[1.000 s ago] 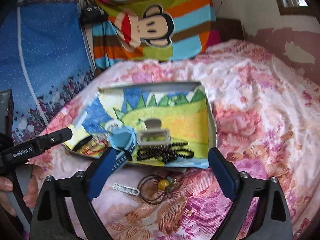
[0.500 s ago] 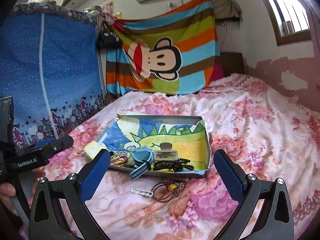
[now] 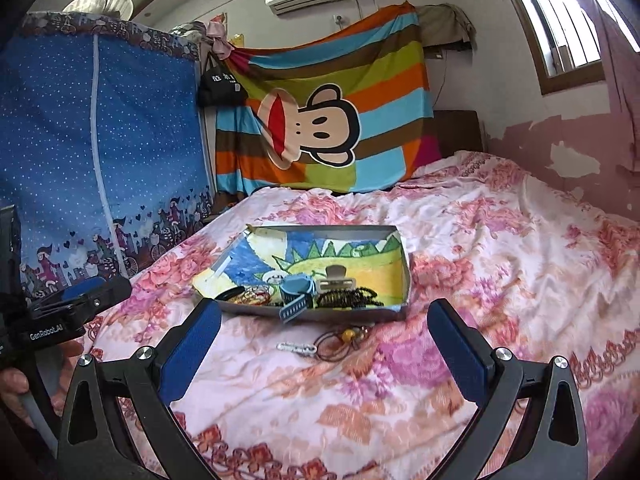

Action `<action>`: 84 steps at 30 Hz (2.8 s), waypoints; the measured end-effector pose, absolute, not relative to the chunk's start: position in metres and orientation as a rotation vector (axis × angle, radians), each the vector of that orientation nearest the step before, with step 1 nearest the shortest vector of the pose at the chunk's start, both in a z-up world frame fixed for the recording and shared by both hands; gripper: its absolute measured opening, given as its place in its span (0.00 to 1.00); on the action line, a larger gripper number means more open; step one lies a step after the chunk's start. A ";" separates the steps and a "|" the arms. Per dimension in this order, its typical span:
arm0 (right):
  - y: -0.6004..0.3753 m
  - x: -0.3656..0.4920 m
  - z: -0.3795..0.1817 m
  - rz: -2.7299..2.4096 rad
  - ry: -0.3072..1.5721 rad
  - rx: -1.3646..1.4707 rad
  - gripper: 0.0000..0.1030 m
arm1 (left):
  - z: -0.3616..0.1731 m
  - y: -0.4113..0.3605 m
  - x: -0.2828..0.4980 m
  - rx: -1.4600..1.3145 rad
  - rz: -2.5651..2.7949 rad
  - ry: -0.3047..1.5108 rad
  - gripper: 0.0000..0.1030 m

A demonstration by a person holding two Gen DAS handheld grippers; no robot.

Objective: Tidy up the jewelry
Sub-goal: 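Open both tools and withdraw them from the tray toward the last items, then grasp the white keychain with the left tool while the right tool grasps the yellow-bead cord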

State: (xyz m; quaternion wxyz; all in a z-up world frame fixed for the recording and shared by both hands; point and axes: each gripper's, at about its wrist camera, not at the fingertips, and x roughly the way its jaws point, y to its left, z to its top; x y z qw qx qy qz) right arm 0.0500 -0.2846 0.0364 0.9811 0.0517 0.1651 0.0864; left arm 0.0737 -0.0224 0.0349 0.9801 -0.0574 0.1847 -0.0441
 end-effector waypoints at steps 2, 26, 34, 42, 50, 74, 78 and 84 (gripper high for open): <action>-0.286 0.043 0.034 0.165 0.342 0.113 0.98 | 0.033 -0.020 0.065 -0.115 -0.088 0.374 1.00; -0.287 0.057 -0.013 0.101 0.642 0.051 0.98 | -0.019 -0.025 0.050 -0.064 -0.144 0.661 1.00; -0.285 0.079 -0.014 0.080 0.671 -0.027 0.98 | -0.025 -0.037 0.071 0.030 -0.175 0.722 1.00; -0.285 0.111 -0.012 0.067 0.665 -0.101 0.98 | -0.023 -0.053 0.107 0.124 -0.258 0.732 1.00; -0.293 0.153 -0.019 0.124 0.715 -0.071 0.98 | -0.031 -0.055 0.150 0.101 -0.288 0.791 1.00; -0.276 0.241 -0.062 0.309 0.828 0.032 0.36 | -0.070 -0.111 0.230 0.232 -0.590 0.884 0.50; -0.268 0.247 -0.065 0.316 0.838 0.016 0.36 | -0.073 -0.115 0.235 0.245 -0.613 0.887 0.40; -0.263 0.255 -0.076 0.306 0.875 -0.006 0.36 | -0.086 -0.128 0.238 0.320 -0.589 0.919 0.39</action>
